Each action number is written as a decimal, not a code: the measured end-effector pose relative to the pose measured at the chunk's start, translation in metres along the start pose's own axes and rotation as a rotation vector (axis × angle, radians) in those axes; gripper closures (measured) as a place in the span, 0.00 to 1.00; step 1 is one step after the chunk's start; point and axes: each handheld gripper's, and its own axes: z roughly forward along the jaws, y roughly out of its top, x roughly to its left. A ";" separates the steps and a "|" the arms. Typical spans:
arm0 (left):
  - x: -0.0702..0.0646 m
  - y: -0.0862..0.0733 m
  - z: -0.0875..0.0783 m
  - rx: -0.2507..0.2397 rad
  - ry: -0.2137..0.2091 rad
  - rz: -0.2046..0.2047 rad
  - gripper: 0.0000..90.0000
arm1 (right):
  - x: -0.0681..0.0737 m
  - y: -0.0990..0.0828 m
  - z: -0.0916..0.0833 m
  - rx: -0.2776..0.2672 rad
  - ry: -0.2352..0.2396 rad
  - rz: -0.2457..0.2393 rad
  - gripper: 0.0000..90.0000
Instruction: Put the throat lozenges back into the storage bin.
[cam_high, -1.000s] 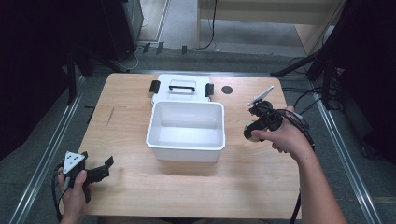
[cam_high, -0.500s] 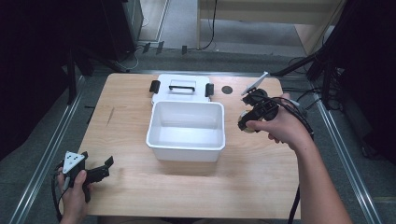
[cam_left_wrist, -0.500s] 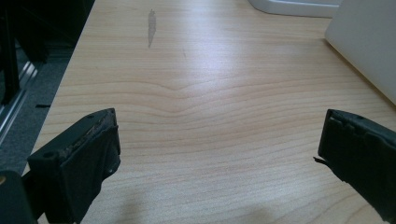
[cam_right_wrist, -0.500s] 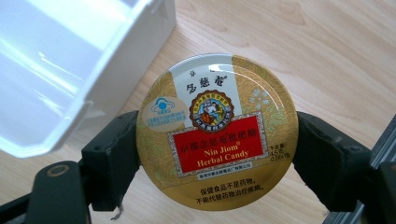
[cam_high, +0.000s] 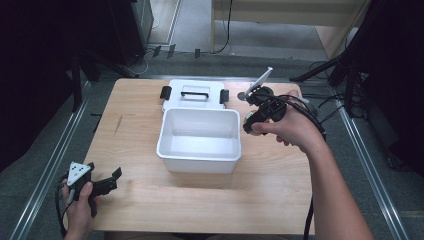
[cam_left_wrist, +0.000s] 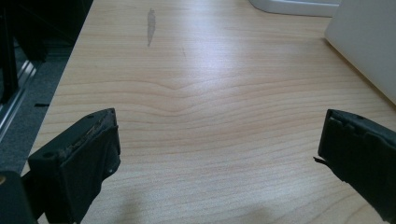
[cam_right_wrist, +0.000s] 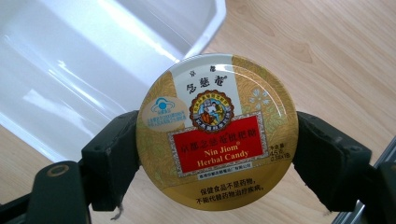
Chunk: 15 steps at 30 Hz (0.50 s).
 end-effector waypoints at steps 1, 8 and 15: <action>0.000 0.000 0.000 0.000 0.000 0.000 0.00 | 0.001 0.001 0.000 -0.002 0.001 -0.005 0.23; 0.001 0.000 0.000 0.004 -0.005 -0.003 0.00 | 0.015 0.014 0.002 -0.005 0.008 -0.046 0.23; 0.001 0.000 0.000 0.003 -0.006 -0.005 0.00 | 0.027 0.025 0.008 -0.017 0.014 -0.090 0.23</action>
